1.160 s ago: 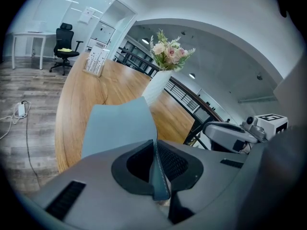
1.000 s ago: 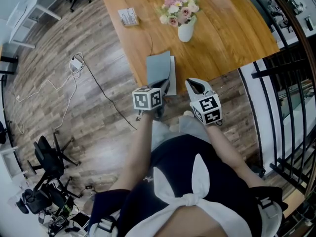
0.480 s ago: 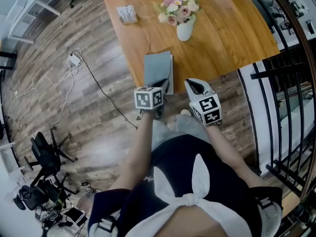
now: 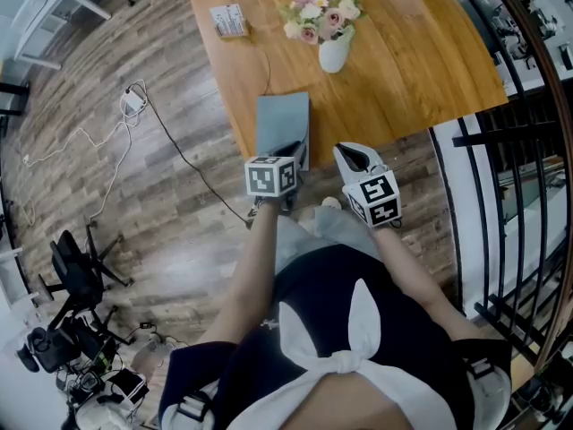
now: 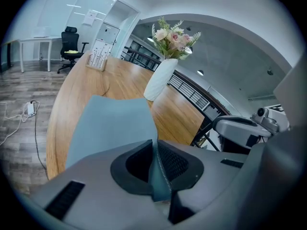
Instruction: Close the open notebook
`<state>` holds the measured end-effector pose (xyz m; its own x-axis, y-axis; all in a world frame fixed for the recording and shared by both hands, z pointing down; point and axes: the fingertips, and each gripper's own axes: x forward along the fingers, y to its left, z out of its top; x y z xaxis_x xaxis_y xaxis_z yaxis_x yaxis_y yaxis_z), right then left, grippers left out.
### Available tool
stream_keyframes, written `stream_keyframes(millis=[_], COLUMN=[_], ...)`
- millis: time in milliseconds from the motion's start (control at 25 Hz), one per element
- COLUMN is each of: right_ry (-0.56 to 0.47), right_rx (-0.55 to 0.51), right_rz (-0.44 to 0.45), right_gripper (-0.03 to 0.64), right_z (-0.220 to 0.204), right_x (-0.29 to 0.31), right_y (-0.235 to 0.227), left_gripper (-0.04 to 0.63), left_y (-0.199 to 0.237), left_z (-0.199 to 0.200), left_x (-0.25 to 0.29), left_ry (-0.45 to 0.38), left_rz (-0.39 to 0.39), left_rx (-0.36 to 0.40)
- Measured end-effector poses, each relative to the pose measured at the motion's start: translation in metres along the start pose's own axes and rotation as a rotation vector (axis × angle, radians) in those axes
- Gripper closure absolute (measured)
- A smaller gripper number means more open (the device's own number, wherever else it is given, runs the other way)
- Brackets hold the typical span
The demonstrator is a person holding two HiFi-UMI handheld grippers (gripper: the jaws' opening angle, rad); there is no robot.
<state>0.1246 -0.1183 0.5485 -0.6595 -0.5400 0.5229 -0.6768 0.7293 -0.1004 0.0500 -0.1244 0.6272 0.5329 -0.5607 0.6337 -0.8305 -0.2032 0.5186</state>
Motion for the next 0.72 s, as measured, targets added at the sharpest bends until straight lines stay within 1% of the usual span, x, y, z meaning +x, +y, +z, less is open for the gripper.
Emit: stream_keyframes(millis=[720], right_ry=[0.016], right_rx=[-0.012], right_rz=[0.047], right_gripper=[0.618], right_z=[-0.016], right_x=[-0.006], right_y=[-0.011], left_gripper=[0.543], left_y=[0.002], left_z=[-0.016], left_x=[0.029], left_ry=[0.035], left_rz=[0.124], left_rx=[0.072])
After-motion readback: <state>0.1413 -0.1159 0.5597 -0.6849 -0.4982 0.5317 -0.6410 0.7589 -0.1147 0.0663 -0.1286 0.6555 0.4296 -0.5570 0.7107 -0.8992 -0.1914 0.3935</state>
